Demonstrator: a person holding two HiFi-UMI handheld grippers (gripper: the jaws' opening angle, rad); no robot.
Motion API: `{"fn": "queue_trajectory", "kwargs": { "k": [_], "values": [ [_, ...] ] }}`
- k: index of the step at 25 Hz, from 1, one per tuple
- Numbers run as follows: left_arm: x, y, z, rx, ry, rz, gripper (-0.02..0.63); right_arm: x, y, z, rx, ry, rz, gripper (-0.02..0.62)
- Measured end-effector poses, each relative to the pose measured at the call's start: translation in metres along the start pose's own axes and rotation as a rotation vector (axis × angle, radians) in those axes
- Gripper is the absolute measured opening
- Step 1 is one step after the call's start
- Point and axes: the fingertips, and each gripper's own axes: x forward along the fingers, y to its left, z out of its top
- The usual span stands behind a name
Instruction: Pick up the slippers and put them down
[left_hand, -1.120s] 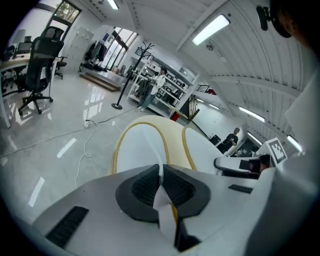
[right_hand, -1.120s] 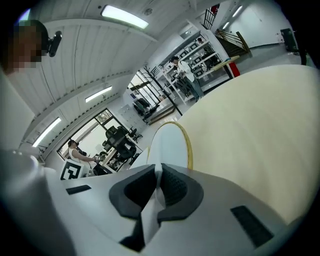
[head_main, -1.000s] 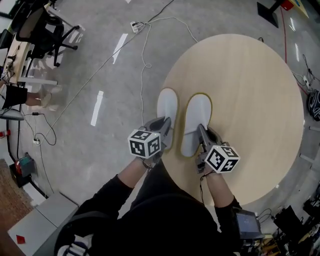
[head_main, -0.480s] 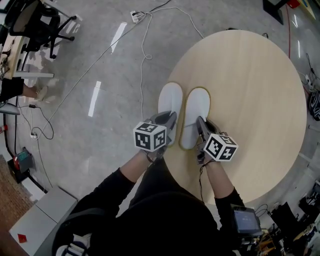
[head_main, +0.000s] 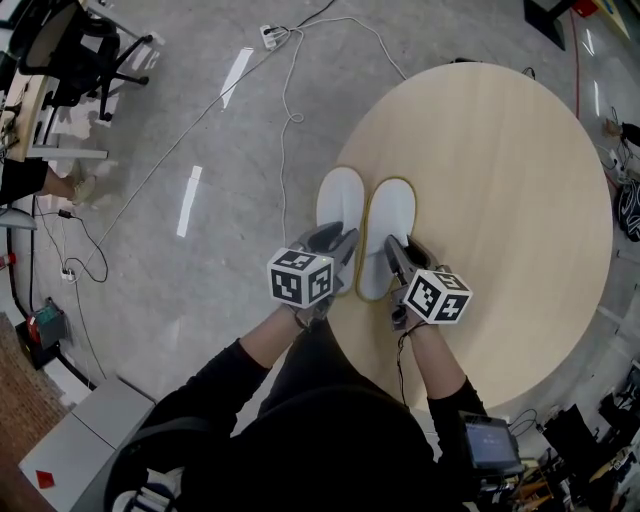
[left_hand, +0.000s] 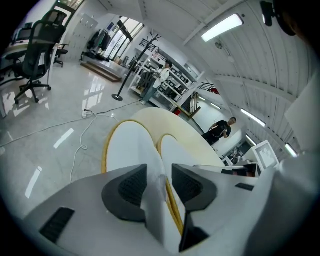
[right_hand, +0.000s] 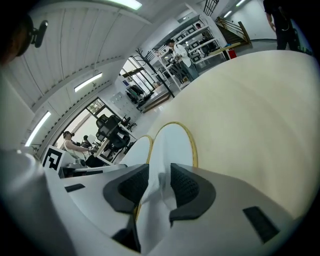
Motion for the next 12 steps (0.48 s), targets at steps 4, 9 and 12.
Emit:
{"fn": "queue_trajectory", "kwargs": {
  "k": [4,9,12],
  "values": [
    [-0.006,0.000,-0.003,-0.009,-0.006,0.018,0.195,-0.007,0.007,-0.001,-0.046,-0.005,-0.013,0.203],
    [-0.025,-0.008,-0.005,-0.020,-0.026,0.010,0.195,-0.025,0.017,-0.001,-0.069,-0.040,-0.025,0.210],
    [-0.036,-0.017,-0.010,-0.028,-0.022,0.000,0.195,-0.037,0.020,-0.009,-0.071,-0.047,-0.040,0.210]
  ]
}}
